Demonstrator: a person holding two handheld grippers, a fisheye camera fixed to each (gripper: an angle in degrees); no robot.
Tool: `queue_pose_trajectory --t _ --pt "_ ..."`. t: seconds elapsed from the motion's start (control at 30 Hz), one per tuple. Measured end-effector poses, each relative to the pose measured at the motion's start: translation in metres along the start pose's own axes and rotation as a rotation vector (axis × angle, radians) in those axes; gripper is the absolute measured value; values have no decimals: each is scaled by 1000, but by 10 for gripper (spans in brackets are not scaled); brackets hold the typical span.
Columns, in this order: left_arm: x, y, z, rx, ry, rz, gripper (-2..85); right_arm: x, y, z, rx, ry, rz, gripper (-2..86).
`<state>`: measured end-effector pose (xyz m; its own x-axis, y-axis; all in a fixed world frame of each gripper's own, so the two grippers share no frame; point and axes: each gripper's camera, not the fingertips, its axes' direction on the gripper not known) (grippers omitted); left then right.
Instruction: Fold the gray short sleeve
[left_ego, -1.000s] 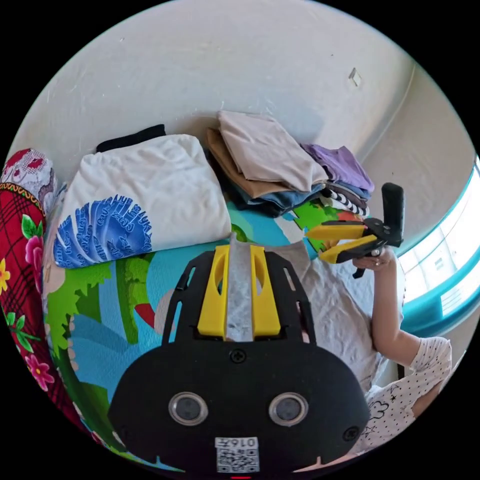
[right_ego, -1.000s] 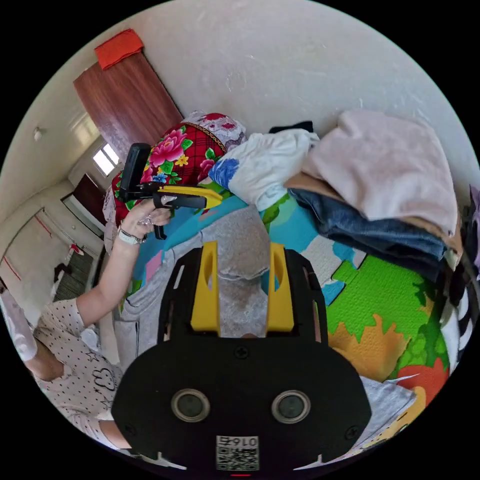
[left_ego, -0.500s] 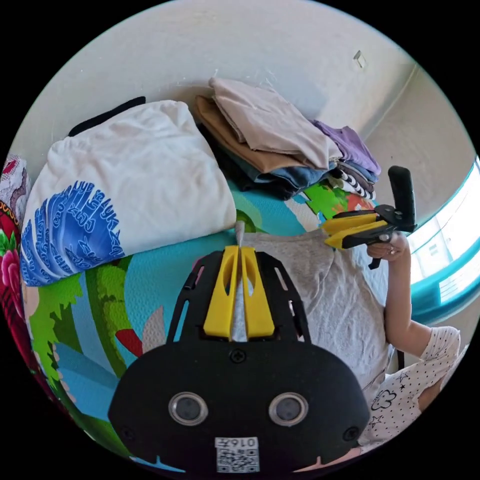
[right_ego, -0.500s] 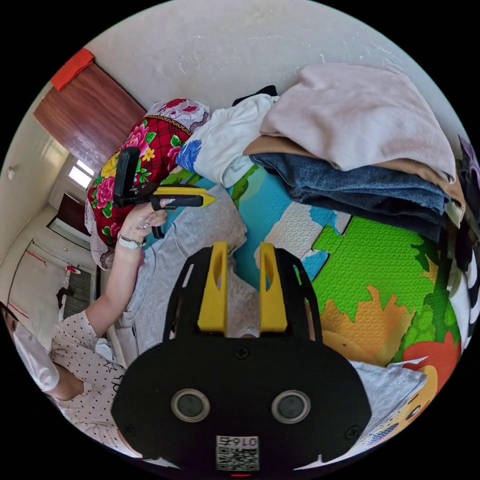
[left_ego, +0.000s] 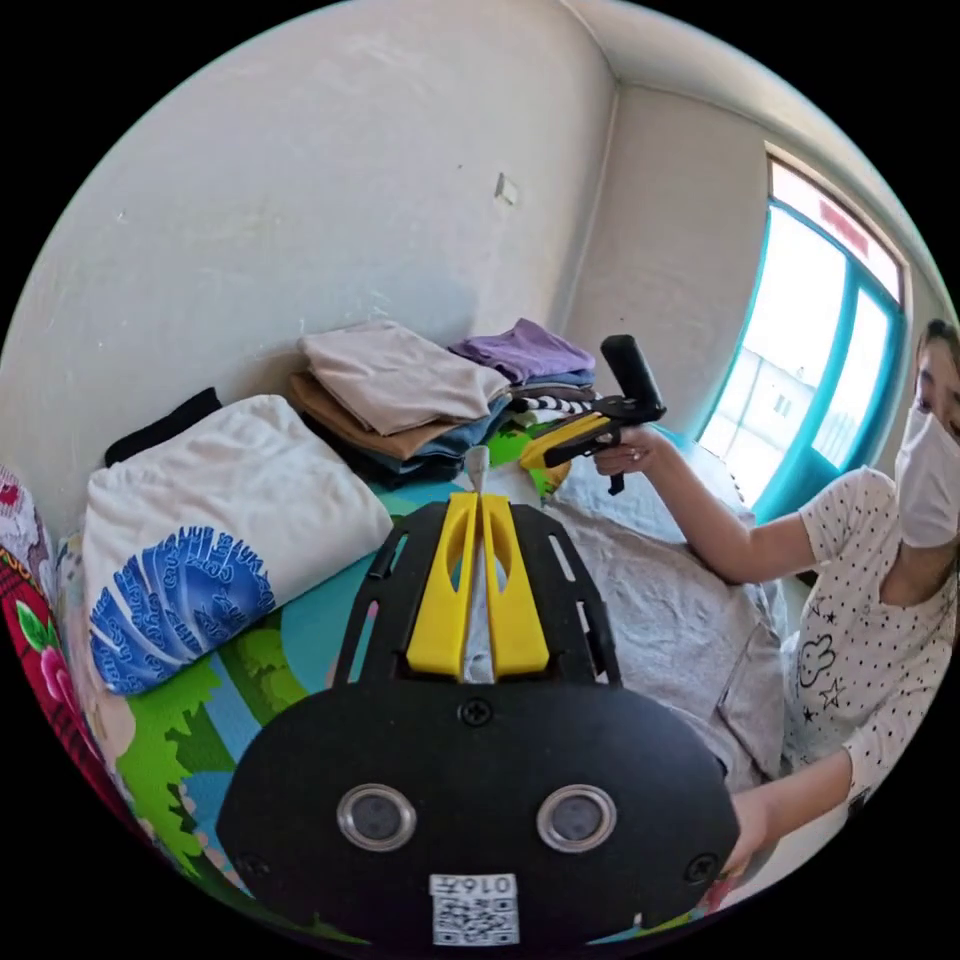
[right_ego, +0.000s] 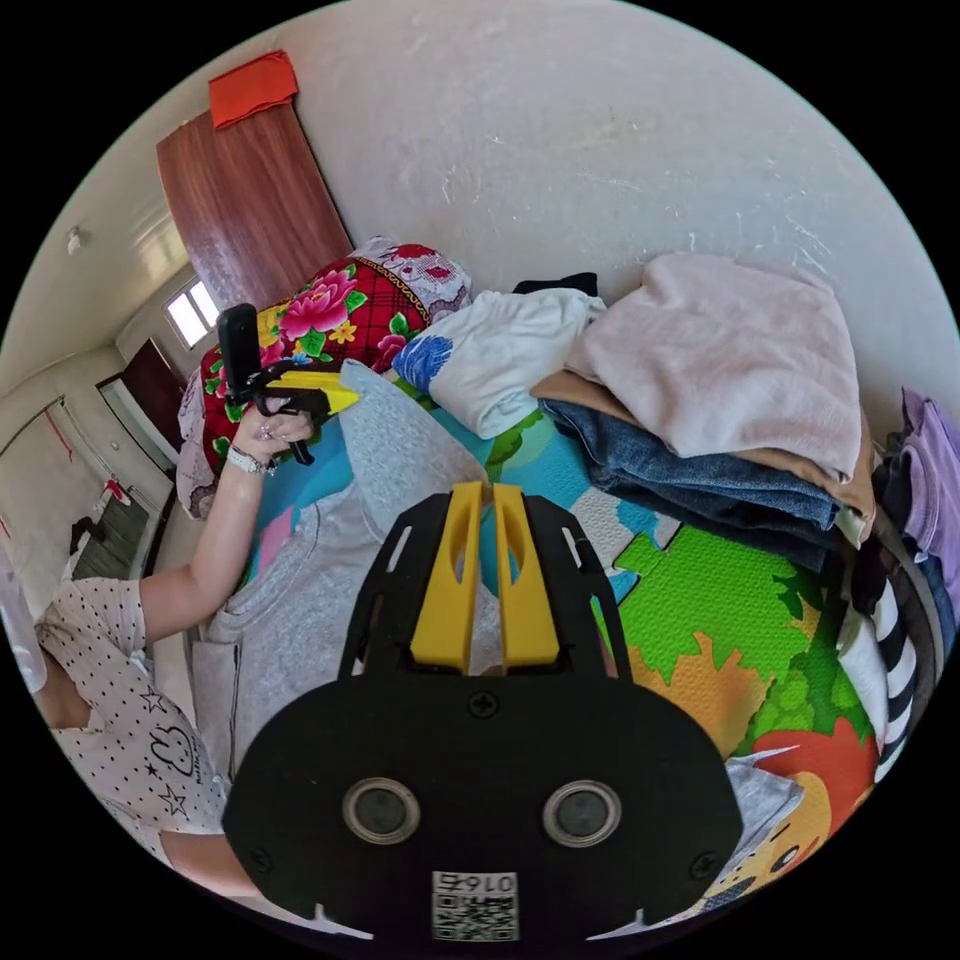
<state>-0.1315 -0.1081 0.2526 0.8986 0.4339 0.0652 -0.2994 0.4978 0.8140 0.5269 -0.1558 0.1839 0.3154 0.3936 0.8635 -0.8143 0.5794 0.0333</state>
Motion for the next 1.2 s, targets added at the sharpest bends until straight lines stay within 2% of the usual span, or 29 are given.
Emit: queue_pose_trajectory --t 0.13,0.37,0.47,0.6,0.73,0.8,0.87,0.93,1.03,1.1,1.2 --pt "41 -8 17 -103 9 124 -10 -8 7 6 -59 22 -77 14" --pt "154 -9 76 -371 74 533 -10 -34 31 23 -222 30 -304 12" --pt "180 -3 107 -492 133 604 -10 -39 44 27 -257 -45 -369 16" --pt "192 15 143 -618 190 651 -10 -58 69 39 -342 -135 -566 33" --pt "179 25 158 -654 196 597 -10 -55 75 38 -309 -123 -591 70" --pt "165 20 147 -583 160 516 -10 -39 65 26 -175 -119 -496 82" --pt "150 14 128 -483 121 423 -10 -25 55 26 -123 -146 -401 82" --pt "131 13 112 -411 70 310 -9 -14 45 41 -165 -148 -329 78" --pt "97 22 106 -389 -26 145 -9 -2 39 83 -331 -87 -274 77" --pt "70 32 122 -455 -72 40 -10 7 36 108 -394 -86 -252 78" --pt "48 47 153 -585 -86 -6 -9 16 31 125 -400 -130 -232 79"
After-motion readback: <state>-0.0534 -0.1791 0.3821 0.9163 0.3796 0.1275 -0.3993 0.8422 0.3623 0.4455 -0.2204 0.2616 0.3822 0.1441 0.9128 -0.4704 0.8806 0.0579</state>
